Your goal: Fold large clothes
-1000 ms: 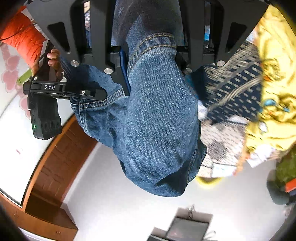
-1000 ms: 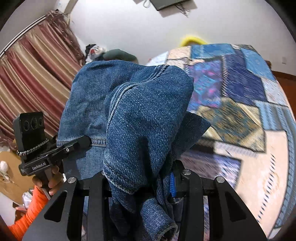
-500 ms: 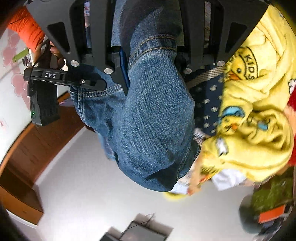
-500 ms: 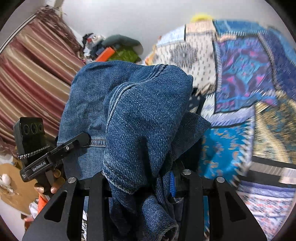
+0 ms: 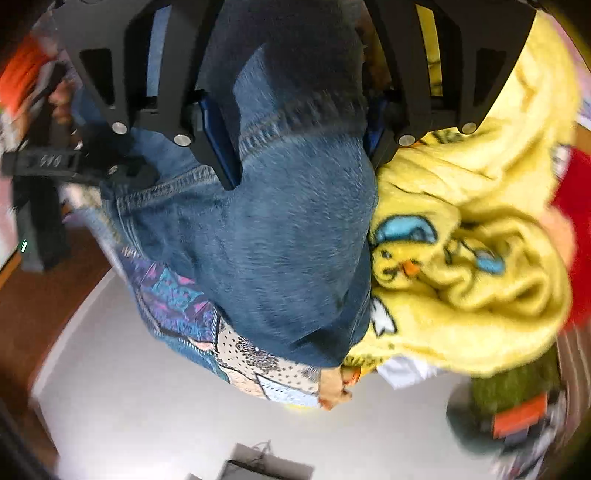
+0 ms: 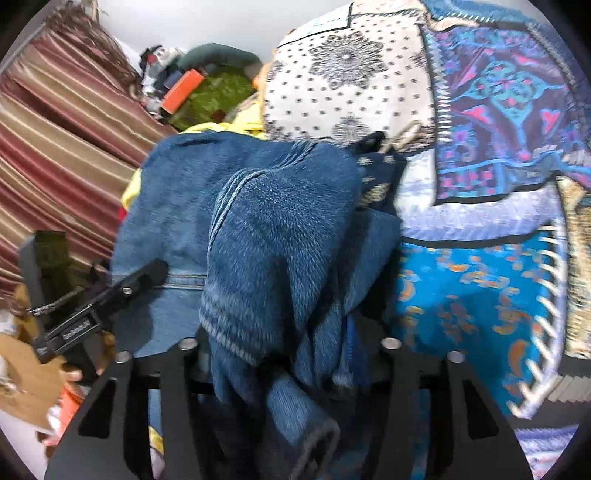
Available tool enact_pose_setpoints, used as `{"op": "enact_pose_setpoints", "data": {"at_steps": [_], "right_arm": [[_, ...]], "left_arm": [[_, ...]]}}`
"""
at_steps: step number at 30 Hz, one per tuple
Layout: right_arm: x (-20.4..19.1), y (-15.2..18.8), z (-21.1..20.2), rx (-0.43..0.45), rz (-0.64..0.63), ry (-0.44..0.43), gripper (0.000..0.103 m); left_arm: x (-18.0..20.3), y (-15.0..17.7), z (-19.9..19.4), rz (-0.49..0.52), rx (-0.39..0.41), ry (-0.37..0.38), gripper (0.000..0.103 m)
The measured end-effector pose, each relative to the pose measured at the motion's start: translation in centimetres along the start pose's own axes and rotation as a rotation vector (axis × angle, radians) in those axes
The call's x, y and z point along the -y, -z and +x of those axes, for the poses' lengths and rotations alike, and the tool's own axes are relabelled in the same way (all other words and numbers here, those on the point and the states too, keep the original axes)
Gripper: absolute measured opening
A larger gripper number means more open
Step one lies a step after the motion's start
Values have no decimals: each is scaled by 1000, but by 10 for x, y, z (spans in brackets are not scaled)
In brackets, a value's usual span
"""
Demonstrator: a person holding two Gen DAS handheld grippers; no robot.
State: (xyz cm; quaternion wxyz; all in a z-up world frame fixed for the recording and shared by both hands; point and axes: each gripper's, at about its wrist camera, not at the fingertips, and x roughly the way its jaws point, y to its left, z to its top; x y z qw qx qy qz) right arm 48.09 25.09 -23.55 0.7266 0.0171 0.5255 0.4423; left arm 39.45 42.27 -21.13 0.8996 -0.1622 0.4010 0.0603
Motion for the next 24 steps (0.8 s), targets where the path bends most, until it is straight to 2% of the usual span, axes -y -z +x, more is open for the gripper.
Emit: {"op": "enact_pose_setpoints", "data": {"at_steps": [6,12,15,20,24], "right_arm": [[-7,14,-35,56,-87,143,57],[-30,34,-66,150,-151,193,57],[-39,48,-63,121,-171,186,59],[-40,70,-47,42,-205,292,60],[-34,92,-59,21,-185,314,60]], "left_arm": [[21,15,-31,133,7,-149,63],[28,37,-59,162,17,-189,65],[31,50,-56,160,-19,-216,66],[30,74,-61,142,-67,-260,66],[33,88,-81,125,-79,-275,66]]}}
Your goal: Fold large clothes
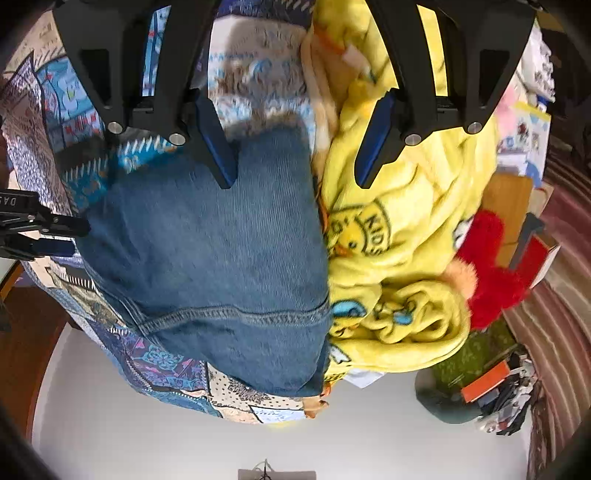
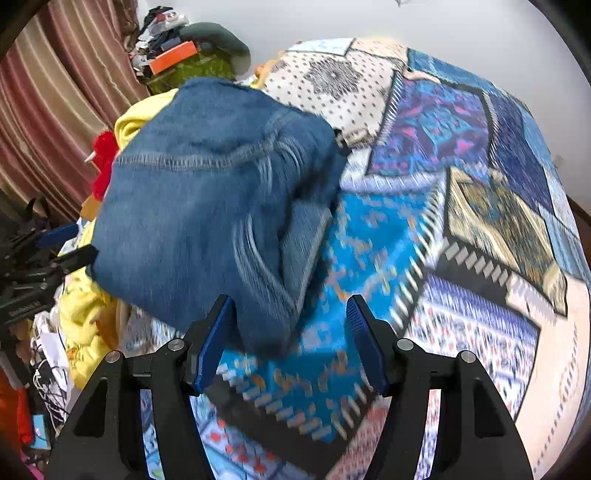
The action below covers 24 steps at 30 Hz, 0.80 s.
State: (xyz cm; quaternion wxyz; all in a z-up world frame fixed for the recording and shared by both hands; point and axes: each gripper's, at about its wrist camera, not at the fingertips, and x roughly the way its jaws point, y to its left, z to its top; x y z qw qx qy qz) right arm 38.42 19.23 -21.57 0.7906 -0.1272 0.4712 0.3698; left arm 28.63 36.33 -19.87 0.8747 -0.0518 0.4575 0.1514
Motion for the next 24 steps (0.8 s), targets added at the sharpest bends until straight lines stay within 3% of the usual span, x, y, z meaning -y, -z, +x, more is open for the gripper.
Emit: {"op": "enact_pose_setpoints", "data": {"at_steps": [3,8,18,24], "right_arm": [[0,10,-25,29,-5,20,60],[-8,21,-100,178,-28,17,60],[-61,64,-275,616,-98,-7,60],[-96,107,-331,799,-140,11,61]], "left_arm": [[5,9,-23,6,23,-22,66],[22,15,-90,3,146,-14,66],[66,38,-267,-37,544,54,66],[87,77,-346,-75,733,96,66]]}}
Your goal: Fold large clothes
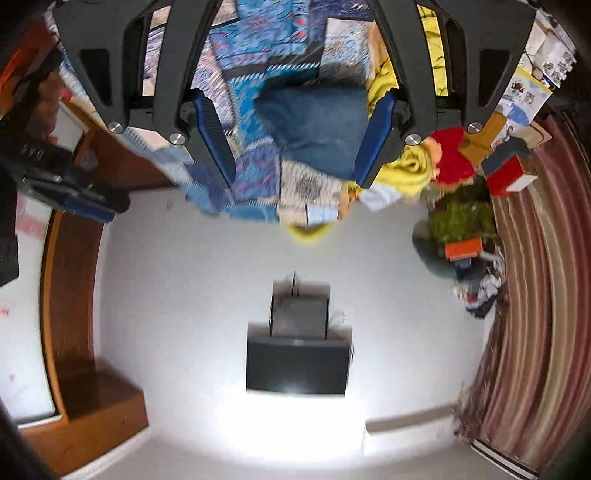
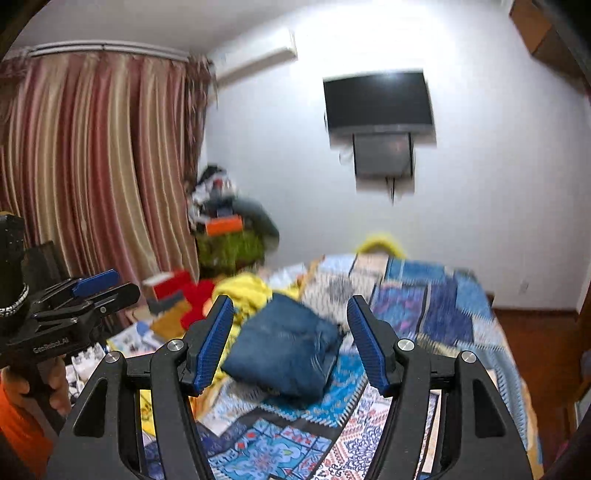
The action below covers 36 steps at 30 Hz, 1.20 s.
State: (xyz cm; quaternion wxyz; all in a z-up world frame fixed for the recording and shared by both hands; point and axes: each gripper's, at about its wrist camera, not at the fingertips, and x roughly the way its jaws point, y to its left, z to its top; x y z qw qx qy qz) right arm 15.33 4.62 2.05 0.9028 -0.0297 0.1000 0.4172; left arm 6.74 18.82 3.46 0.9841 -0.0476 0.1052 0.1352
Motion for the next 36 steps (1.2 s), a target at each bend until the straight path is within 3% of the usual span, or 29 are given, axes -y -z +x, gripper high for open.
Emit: {"op": "enact_pose_setpoints", "data": {"at_steps": [5,9,13,15,18,20,23,36], "right_arm": [[-20,3,-34,86,-12,14,68],[-28,11,-48,118,-13,76,71],[-27,12,-52,108,16,65,80],[-27,11,-52,106,14,86,83],[-31,10,-54,107,-4,114,86],[-32,8,-52,110,-6,118,94],[-33,10,-55,123,-4,117,102],[-33,16,-61,118,4,114,103]], "left_arm": [[24,-1,-51,54,126,-70,66],[41,2,-77,66,171,-61,67],[47,7,-88,72,181,-81,76],[47,10,-90,62,183,-87,88],[48,14,-96,53,184,-101,97],[49,15,-96,52,184,-106,101],[49,16,-98,54,186,-110,102],[49,20,-93,48,176,-118,102]]}}
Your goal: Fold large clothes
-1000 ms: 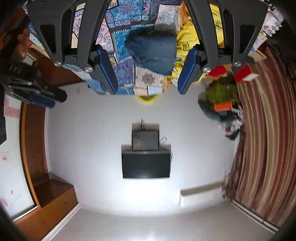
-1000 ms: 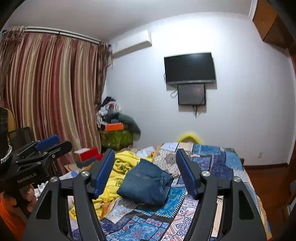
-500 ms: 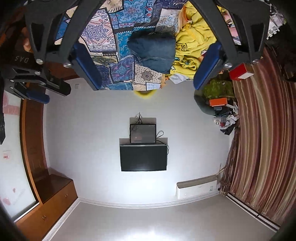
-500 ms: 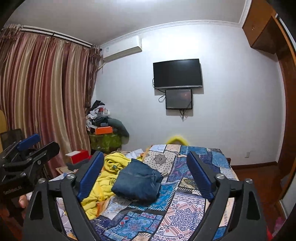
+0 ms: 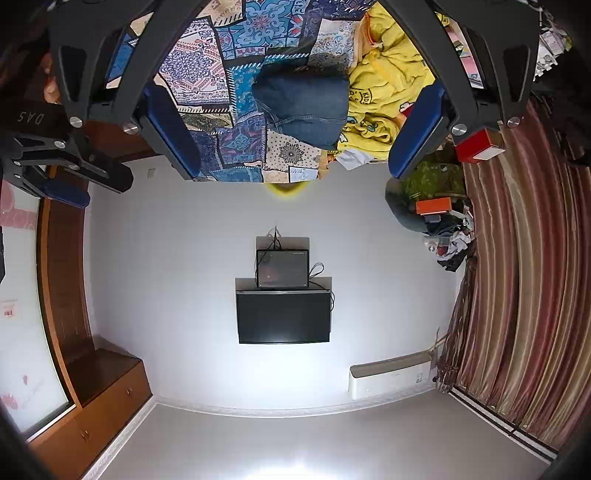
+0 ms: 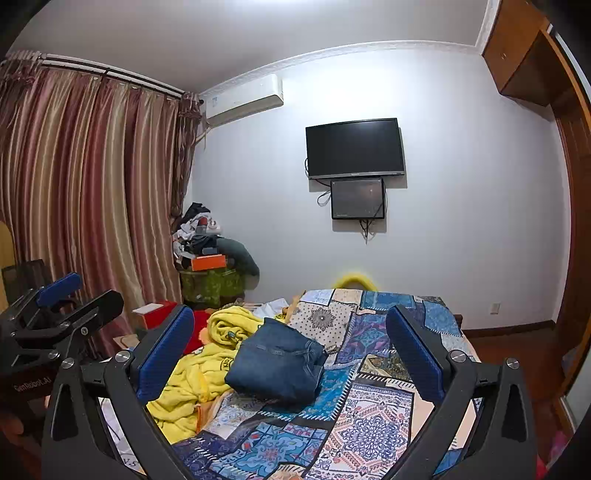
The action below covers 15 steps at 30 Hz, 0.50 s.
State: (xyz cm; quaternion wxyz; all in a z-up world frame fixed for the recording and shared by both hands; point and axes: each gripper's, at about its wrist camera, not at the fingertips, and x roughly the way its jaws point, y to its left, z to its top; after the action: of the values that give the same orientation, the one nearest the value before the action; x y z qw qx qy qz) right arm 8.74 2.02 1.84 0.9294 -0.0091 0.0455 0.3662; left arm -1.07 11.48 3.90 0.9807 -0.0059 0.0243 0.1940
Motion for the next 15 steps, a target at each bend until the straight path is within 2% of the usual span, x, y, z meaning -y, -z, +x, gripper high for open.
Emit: {"op": "enact_pose_setpoints", "data": {"at_steps": [15], "right_arm": [[2,1,-2,-5,17,5,103]], "left_arm": [[3,4,7,9,-13,1,102]]}}
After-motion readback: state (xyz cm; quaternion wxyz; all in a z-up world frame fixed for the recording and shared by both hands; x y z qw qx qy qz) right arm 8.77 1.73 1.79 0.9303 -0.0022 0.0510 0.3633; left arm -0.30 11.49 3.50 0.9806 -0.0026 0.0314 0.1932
